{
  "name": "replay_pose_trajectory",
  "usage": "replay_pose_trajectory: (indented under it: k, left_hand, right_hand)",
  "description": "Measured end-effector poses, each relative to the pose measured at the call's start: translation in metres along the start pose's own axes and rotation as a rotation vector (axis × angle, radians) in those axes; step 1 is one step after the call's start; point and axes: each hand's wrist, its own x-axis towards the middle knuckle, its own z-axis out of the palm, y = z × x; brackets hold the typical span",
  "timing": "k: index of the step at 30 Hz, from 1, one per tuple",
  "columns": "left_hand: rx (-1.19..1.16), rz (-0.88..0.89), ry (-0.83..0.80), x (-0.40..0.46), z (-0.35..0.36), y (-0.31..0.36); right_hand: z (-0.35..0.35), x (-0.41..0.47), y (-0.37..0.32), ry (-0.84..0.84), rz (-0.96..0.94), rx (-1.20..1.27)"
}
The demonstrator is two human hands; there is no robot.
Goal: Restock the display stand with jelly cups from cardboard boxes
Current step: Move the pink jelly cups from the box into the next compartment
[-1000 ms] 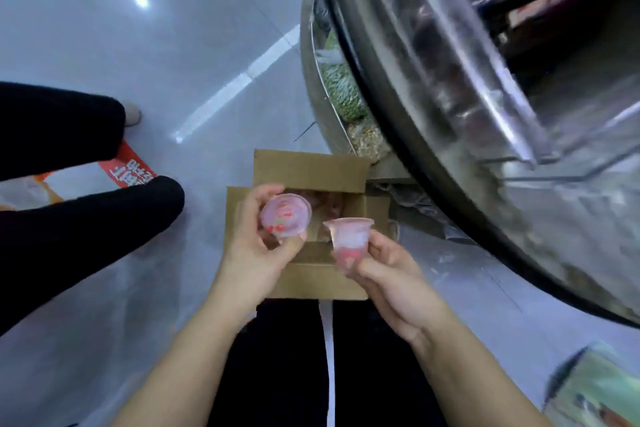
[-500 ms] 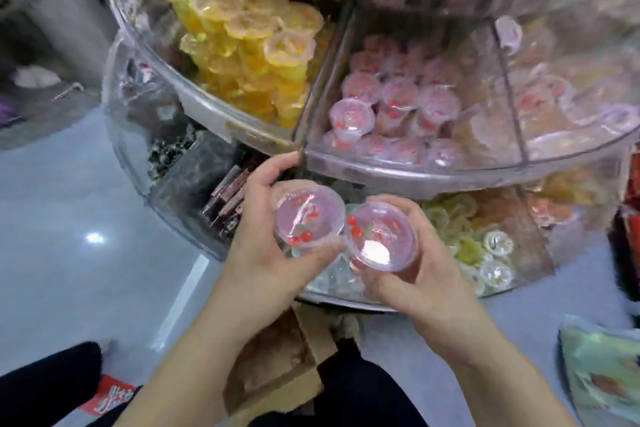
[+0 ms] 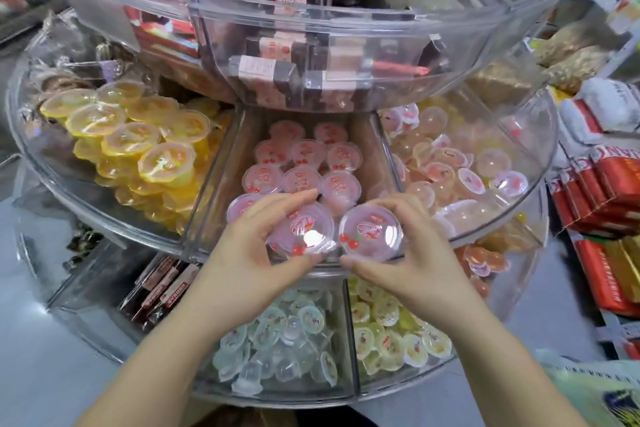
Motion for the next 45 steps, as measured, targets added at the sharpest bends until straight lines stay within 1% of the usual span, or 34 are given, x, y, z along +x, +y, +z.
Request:
replay_pose_trajectory:
  k: [3, 6, 8, 13, 16, 18, 22, 24, 27, 31, 33, 36, 38, 39, 42, 43, 44, 45]
  left_hand:
    - [0.161, 0.016, 0.014, 0.018, -0.008, -0.007]
    - [0.282, 0.026, 0.033, 0.030, -0.017, -0.016]
    - [0.320, 0.040, 0.027, 0.034, -0.022, -0.020]
    - [0.288, 0.079, -0.082, 0.041, -0.031, -0.023]
    - [0.221, 0.082, -0.123, 0.042, -0.033, -0.028]
    - [0.235, 0.077, -0.157, 0.043, -0.030, -0.035]
    - [0.445, 0.042, -0.261, 0.044, -0.020, -0.046]
    - [0.542, 0.039, -0.278, 0.045, -0.019, -0.049]
    - [0.550, 0.024, -0.260, 0.048, -0.019, -0.050]
    - [0.517, 0.027, -0.201, 0.046, -0.018, -0.049]
    - [0.423, 0.054, -0.115, 0.044, -0.020, -0.044]
    - [0.225, 0.079, 0.043, 0.036, -0.028, -0.033]
    - [0.128, 0.067, 0.137, 0.029, -0.034, -0.029]
    - [0.103, 0.062, 0.176, 0.026, -0.037, -0.028]
    - [0.102, 0.050, 0.252, 0.014, -0.044, -0.029]
    - [0.116, 0.049, 0.269, 0.010, -0.045, -0.030]
    - [0.141, 0.049, 0.286, 0.005, -0.046, -0.032]
    - [0.172, 0.047, 0.303, 0.001, -0.047, -0.033]
  right_hand:
    - [0.002, 0.023, 0.006, -0.038, -0.018, -0.188]
    - [0.010, 0.035, 0.010, -0.078, -0.036, -0.234]
    - [0.017, 0.038, 0.010, -0.118, -0.082, -0.270]
    - [0.020, 0.047, 0.014, -0.201, -0.217, -0.437]
    - [0.017, 0.051, 0.021, -0.238, -0.250, -0.572]
    - [0.018, 0.053, 0.026, -0.265, -0.268, -0.636]
    - [0.021, 0.054, 0.030, -0.263, -0.257, -0.633]
    - [0.022, 0.054, 0.030, -0.255, -0.256, -0.624]
    - [0.023, 0.056, 0.030, -0.250, -0.256, -0.650]
    - [0.023, 0.061, 0.026, -0.232, -0.230, -0.754]
    - [0.022, 0.062, 0.024, -0.251, -0.222, -0.776]
    - [0.018, 0.062, 0.020, -0.340, -0.156, -0.712]
    - [0.013, 0.061, 0.017, -0.350, -0.144, -0.685]
    - [0.012, 0.061, 0.015, -0.315, -0.160, -0.669]
    - [0.014, 0.061, 0.004, -0.140, -0.294, -0.563]
    - [0.019, 0.062, -0.001, -0.139, -0.333, -0.522]
    - [0.025, 0.065, -0.005, -0.183, -0.364, -0.495]
    - [0.033, 0.068, -0.008, -0.264, -0.384, -0.482]
